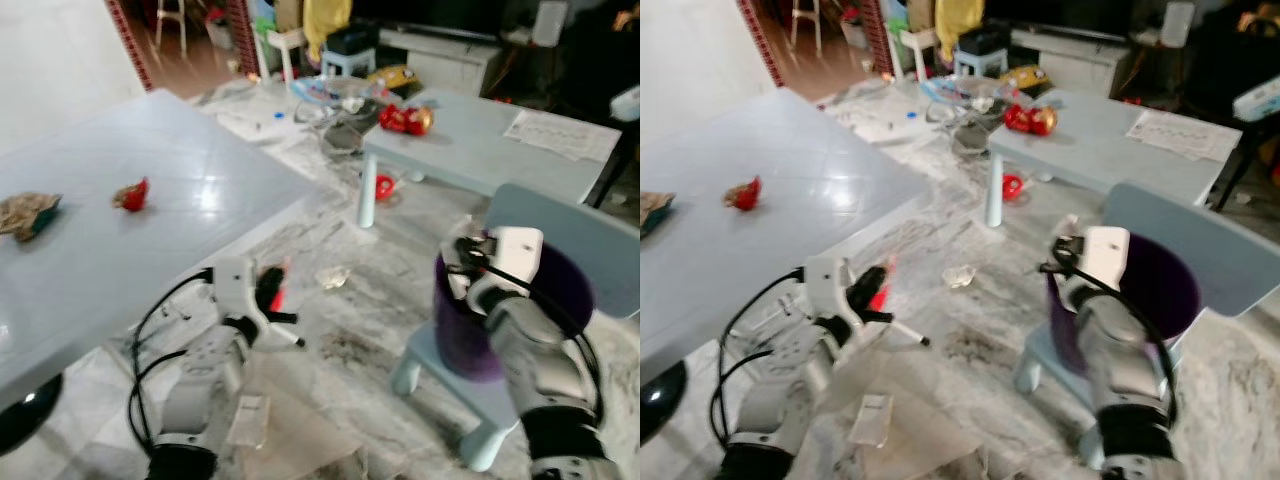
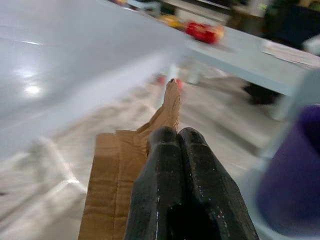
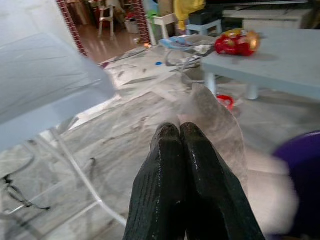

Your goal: Picking trash to rubbish bin

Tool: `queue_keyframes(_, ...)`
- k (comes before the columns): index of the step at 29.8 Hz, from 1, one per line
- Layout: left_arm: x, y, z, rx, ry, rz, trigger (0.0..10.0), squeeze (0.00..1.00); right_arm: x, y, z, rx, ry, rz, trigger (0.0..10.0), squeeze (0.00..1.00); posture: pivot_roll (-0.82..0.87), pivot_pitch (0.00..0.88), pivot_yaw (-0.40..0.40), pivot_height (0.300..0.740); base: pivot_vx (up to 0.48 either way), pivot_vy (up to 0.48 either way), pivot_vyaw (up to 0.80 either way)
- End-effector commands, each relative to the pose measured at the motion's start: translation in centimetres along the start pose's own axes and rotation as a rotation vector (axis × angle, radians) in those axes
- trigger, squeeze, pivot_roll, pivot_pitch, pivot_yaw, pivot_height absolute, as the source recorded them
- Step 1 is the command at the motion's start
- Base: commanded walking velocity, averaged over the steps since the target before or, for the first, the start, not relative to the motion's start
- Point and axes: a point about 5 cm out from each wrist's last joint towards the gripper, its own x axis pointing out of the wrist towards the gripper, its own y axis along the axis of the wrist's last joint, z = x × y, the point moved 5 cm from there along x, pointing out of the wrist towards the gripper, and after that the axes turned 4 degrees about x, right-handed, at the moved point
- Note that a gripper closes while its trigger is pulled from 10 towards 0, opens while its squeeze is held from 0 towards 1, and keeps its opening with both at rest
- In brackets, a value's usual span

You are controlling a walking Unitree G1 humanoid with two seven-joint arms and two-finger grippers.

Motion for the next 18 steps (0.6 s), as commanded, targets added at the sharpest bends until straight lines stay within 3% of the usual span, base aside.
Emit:
queue_keyframes(1, 0.23, 0.46, 0.75, 0.005, -0.016, 0.017, 0.0, 0.0, -0.1, 0.72, 0.93, -0.014, -0.03, 0.019, 0.0, 0.0, -0.02, 0.044, 0.092, 0.74, 0.0, 0.0, 0.0)
queue_keyframes(8, 0.25, 0.63, 1.19, 0.021, -0.045, 0.022, 0.0, 0.0, -0.19, 0.36, 1.36, -0.014, -0.064, 0.005, 0.0, 0.0, -0.02, 0.037, 0.092, 0.74, 0.0, 0.0, 0.0)
queue_keyframes(18, 0.42, 0.72, 1.64, 0.031, -0.058, 0.032, 0.0, 0.0, -0.26, 0.29, 1.61, -0.017, -0.081, 0.002, 0.0, 0.0, -0.03, 0.032, 0.084, 0.74, 0.0, 0.0, -0.77)
